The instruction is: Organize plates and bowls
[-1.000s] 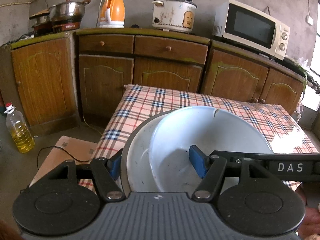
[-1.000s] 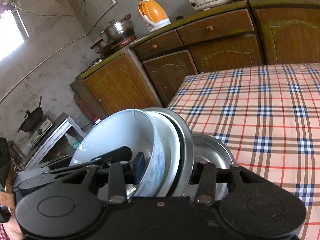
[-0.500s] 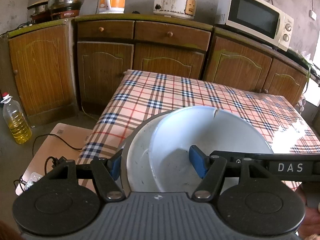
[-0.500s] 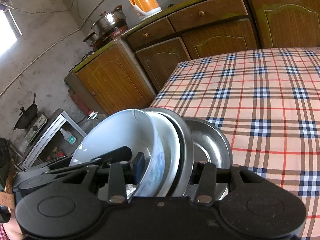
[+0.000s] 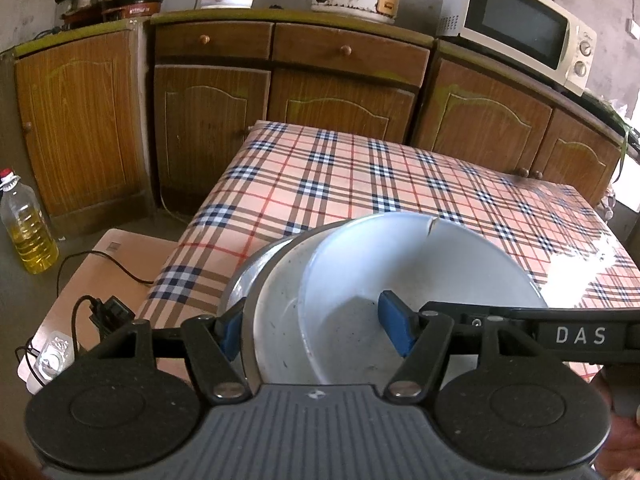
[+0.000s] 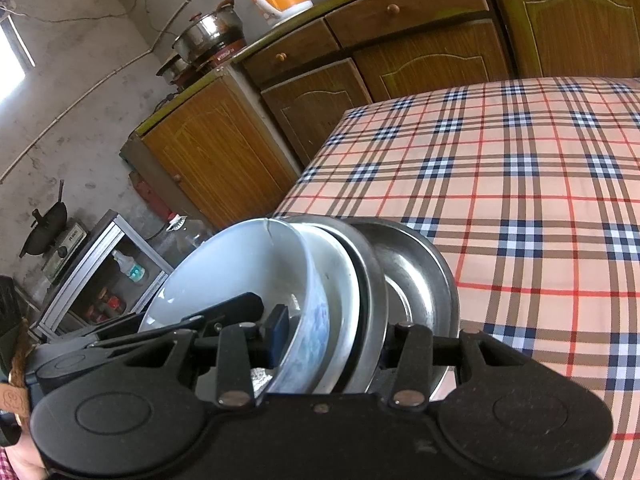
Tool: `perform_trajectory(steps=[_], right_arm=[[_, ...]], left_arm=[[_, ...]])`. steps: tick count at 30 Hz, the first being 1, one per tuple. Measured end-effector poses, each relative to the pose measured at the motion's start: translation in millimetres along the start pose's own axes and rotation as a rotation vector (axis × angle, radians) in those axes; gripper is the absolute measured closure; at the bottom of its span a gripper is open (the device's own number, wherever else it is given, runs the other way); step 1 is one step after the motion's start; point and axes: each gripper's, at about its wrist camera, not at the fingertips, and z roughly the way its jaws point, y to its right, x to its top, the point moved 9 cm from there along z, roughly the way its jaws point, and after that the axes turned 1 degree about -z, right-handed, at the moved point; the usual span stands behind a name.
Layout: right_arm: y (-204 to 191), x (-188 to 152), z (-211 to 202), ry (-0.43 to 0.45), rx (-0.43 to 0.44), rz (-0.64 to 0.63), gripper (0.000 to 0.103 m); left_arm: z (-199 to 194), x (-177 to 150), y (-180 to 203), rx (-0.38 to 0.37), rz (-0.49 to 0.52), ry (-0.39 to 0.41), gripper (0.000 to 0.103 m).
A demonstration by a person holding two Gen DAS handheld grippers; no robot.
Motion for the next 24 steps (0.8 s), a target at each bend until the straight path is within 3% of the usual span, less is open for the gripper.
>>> perform_trajectory(steps=[24], right_arm=[[18, 4, 28, -0.020, -0.005, 0.006, 0.051]], left_arm=[[27, -2, -8, 0.001, -0.021, -0.010, 0.034]])
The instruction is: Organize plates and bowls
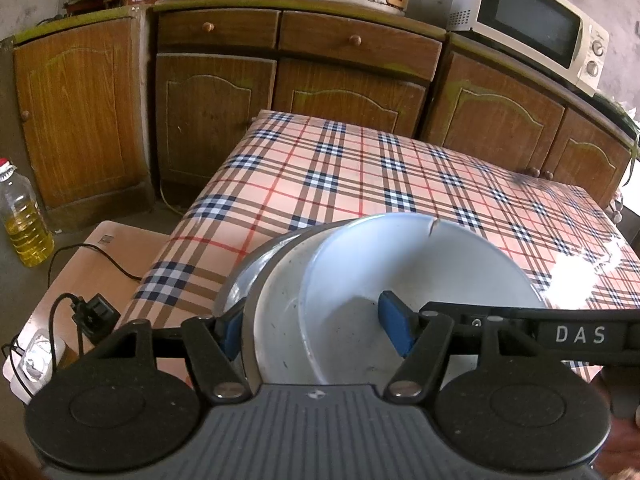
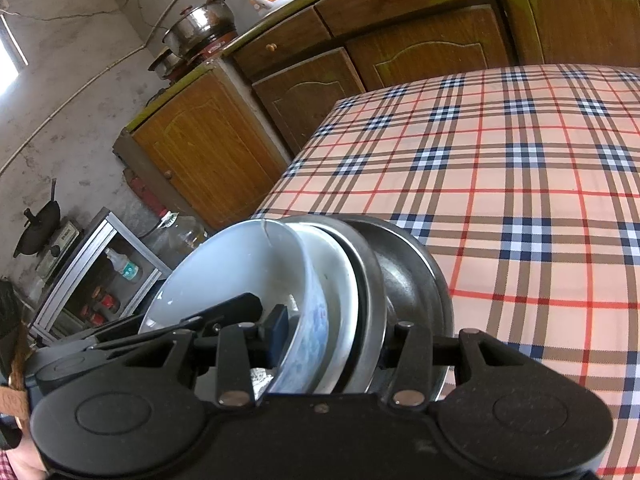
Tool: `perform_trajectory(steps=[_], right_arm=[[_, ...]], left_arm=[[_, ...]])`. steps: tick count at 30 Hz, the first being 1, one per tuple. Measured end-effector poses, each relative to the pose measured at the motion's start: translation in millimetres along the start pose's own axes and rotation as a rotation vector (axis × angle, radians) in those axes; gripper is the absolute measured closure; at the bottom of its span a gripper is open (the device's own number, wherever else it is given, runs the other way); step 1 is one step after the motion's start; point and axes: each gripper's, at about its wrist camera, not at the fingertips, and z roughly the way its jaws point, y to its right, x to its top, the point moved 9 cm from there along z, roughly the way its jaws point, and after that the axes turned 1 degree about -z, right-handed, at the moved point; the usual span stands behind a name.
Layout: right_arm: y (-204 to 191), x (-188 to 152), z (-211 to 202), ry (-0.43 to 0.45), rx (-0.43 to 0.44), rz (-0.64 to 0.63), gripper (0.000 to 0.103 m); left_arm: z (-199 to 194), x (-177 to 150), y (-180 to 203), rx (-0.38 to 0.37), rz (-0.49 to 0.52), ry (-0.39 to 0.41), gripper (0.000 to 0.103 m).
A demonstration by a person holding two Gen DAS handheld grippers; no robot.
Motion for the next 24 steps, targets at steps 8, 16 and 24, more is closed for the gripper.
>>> perform_trajectory(steps=[8, 16, 24], right_arm=[[6, -2, 9, -0.016, -0.001, 0.007, 0.051], [5, 1, 17, -0.020, 0.004, -0.005, 0.051], [8, 1, 20, -0.049, 0.001, -0.003, 0.047]], left_arm=[[7, -4, -1, 0.004, -0.007, -0.008, 0.035], [10, -1, -4, 0.038, 0.017, 0.013, 0.035], [10, -1, -4, 0.046, 0.036, 0.025, 0.037]])
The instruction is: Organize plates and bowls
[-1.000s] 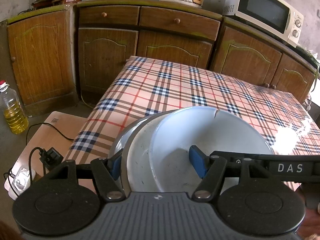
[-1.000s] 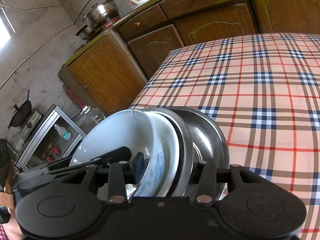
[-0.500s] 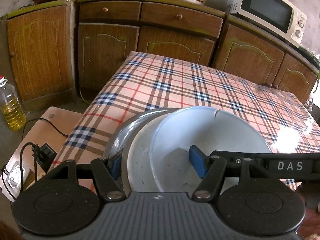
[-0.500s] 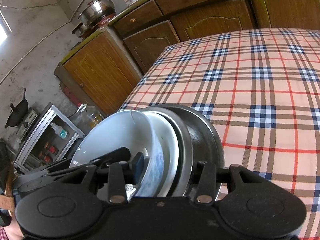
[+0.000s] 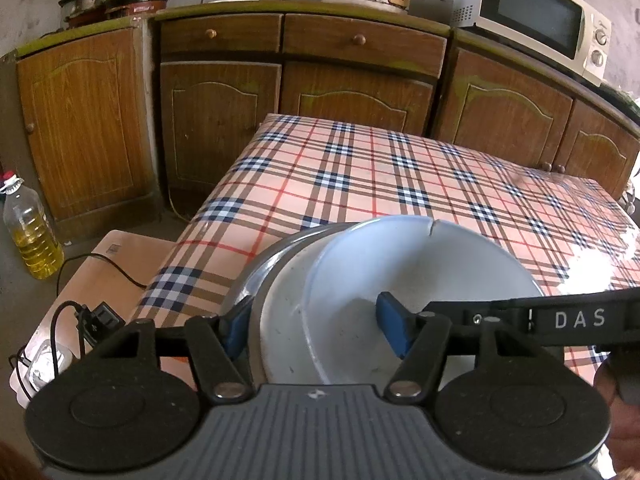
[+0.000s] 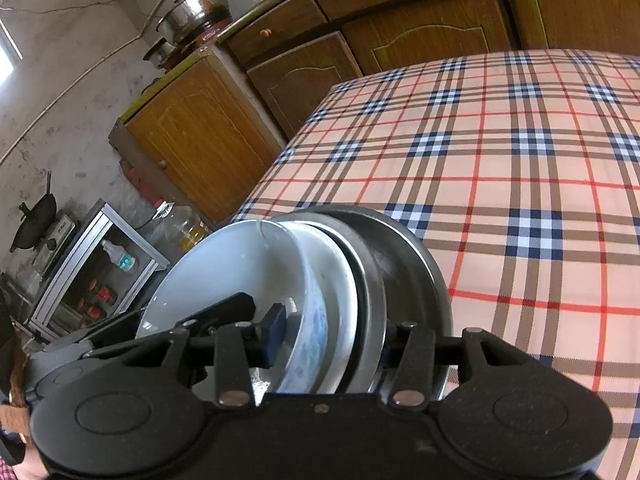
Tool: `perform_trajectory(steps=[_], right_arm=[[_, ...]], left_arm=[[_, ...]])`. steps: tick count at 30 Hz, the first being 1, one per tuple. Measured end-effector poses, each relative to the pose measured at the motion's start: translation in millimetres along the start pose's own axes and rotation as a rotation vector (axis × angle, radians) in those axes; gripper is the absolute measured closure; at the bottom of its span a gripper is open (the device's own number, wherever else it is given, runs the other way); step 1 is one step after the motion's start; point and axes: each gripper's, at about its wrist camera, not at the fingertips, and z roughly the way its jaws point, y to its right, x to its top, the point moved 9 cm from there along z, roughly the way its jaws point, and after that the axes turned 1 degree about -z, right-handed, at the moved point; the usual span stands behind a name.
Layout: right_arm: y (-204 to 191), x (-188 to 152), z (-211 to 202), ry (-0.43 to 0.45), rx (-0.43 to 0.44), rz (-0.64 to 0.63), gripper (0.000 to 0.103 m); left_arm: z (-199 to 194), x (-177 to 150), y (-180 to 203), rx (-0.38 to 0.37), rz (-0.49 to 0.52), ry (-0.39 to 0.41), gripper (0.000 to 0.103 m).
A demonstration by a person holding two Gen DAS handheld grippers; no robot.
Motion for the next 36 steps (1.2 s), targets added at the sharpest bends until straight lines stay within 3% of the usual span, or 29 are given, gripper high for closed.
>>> perform_trajectory(steps=[7, 8, 9, 11, 20, 26, 36], right_arm=[[-1, -3, 1, -0.064, -0.018, -0.016, 0.044], [-1, -3, 1, -0.071, -0.032, -0.021, 0.041], [-1, -1, -1, -0.062, -0.072, -0.042, 0.026], [-1, 9, -7, -0.044, -0.154, -0.113, 0.026], [-22, 18, -36, 0.001, -0.193, -0.244, 0.025], [-40, 10, -59, 0.058, -0.239, -0.333, 0.025], [-49, -10, -117, 0.136, -0.259, -0.338, 0.024]], left_arm=[[-1, -1, -4, 0.009, -0.001, 0.001, 0.032], [-1, -1, -5, 0.007, -0.003, 0.002, 0.032], [0, -2, -5, 0.007, -0.001, -0.002, 0.032], [-1, -3, -3, 0.014, 0.015, 0.007, 0.031], [-9, -3, 1, 0.016, 0.016, -0.009, 0.037], [-28, 1, 7, 0.023, 0.014, 0.008, 0.031], [-80, 2, 30, 0.024, 0.036, 0.051, 0.016]])
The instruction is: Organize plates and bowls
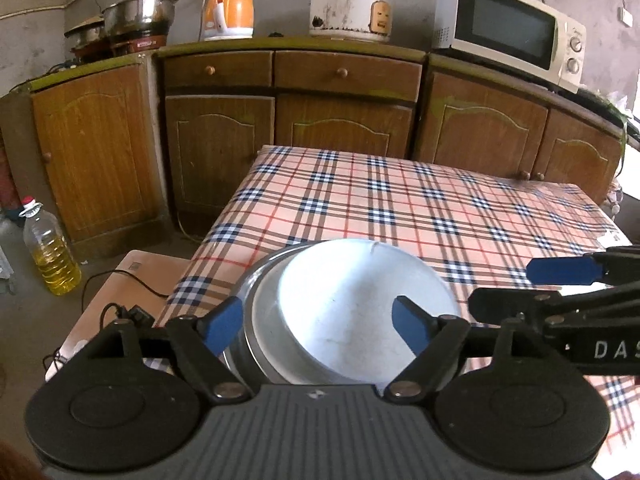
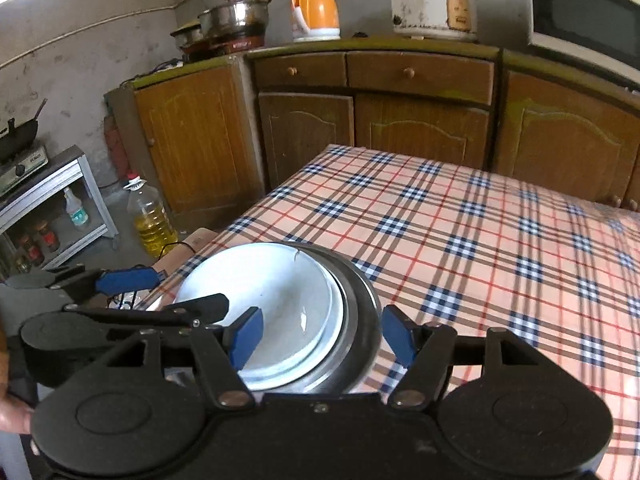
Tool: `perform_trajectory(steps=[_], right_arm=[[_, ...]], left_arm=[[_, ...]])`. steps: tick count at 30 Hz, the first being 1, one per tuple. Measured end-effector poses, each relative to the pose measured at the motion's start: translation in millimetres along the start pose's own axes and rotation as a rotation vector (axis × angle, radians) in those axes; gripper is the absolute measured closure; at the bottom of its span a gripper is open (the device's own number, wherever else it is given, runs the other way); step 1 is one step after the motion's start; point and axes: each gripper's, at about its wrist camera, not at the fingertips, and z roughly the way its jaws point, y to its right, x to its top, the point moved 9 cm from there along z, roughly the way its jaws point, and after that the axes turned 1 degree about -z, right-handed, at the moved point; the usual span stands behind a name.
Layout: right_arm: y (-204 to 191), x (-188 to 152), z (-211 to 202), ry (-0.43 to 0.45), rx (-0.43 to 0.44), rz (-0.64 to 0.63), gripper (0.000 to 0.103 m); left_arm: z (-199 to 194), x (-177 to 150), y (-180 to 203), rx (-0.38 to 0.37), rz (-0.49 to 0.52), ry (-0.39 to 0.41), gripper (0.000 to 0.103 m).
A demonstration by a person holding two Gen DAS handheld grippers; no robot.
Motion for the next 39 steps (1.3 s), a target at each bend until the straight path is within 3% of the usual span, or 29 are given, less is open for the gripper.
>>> perform_trajectory(steps=[6, 18, 39], right_arm=[[4, -20, -31, 0.007, -0.028, -0.002, 0.023], [4, -66, -57, -0.055, -0.035, -0.002, 0.023], [9, -76, -52, -0.085, -0.039, 0.007, 0.023]], left_arm=[[-24, -13, 13, 0.019, -0.002, -0.032, 0.007], [-51, -49, 24, 0.075, -0.004, -0.086, 0.005], [-47, -59, 28, 0.093, -0.013, -0.120, 0.004]])
